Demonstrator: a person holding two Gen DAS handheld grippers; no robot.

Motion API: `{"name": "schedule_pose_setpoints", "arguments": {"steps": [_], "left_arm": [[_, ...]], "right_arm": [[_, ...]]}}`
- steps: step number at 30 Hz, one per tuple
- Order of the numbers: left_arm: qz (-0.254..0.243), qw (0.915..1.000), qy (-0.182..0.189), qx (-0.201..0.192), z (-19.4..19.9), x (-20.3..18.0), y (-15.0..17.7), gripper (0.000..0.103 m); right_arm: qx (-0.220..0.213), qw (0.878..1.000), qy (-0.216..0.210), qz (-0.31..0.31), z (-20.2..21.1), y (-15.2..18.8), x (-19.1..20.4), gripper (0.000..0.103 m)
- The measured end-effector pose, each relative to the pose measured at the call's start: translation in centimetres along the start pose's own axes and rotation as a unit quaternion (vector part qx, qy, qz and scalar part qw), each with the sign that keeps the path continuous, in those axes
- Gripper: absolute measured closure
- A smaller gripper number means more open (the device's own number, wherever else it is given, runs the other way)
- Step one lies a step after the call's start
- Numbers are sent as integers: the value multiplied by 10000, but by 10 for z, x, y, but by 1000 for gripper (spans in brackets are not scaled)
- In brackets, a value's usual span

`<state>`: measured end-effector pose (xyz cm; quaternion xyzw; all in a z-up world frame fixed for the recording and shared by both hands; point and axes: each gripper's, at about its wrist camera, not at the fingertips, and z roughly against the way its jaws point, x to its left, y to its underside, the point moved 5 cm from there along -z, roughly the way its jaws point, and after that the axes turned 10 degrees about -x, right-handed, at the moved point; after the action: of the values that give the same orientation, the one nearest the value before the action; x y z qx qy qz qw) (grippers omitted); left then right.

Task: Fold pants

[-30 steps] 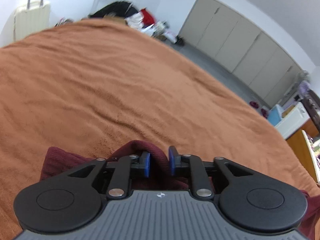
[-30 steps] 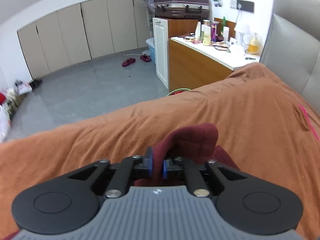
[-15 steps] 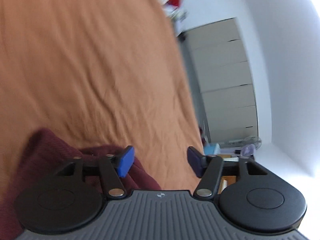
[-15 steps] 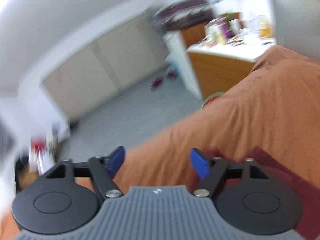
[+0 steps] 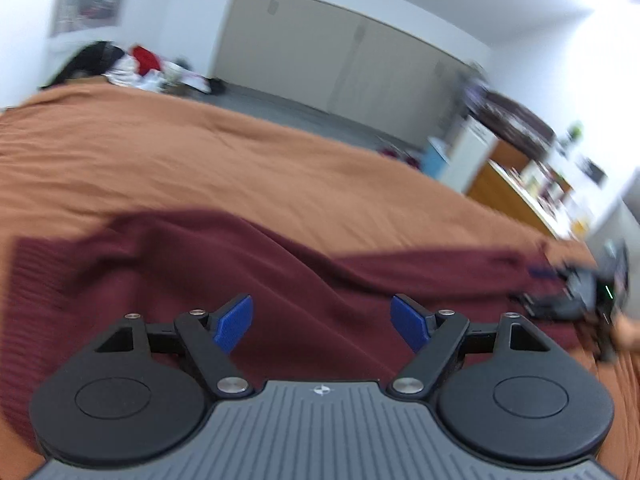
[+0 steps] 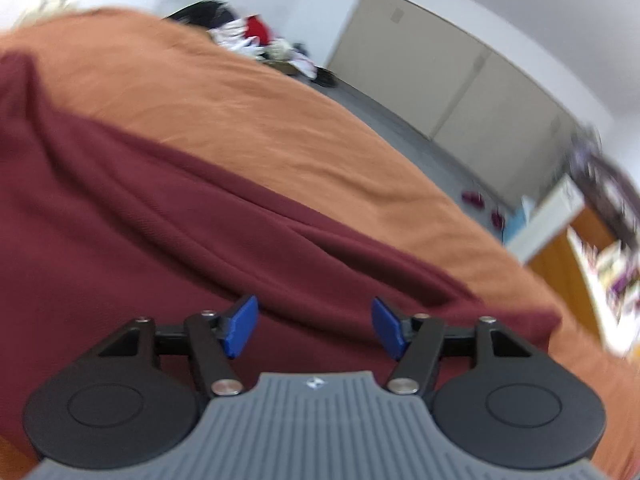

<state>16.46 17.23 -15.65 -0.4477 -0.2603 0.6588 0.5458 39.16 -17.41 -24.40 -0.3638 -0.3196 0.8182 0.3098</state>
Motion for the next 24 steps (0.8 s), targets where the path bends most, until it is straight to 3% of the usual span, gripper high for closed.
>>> {"name": "schedule_pose_setpoints", "arguments": {"steps": [6,9,11,12,14,15,24], "left_arm": [[40,9966,358,737,-18,-30,53,13],[-241,9964,332,747,-23,-24,56,13],[-262,9965,367,706,-20,-20,54,13],[-247,9965,395,689,-18,-20,54,13],[-263,9960,504,688,-17,-21,57,13],[-243,9959,530,690,-18,-20,58,13],[158,9954,607,724,-29,-3,51,13]], "right_arm": [[282,9972,-551,426,-26,-13,17,37],[277,9932,-906,673,-23,-17,26,37],[366,9914,-896,877,-27,-15,29,37],[433,9900,-902,991,-30,-15,31,41],[615,9868,-936,1167,-39,-14,35,89],[791,9859,-894,1170,-45,-15,35,101],[459,9930,-447,995,-50,-70,2,100]]}}
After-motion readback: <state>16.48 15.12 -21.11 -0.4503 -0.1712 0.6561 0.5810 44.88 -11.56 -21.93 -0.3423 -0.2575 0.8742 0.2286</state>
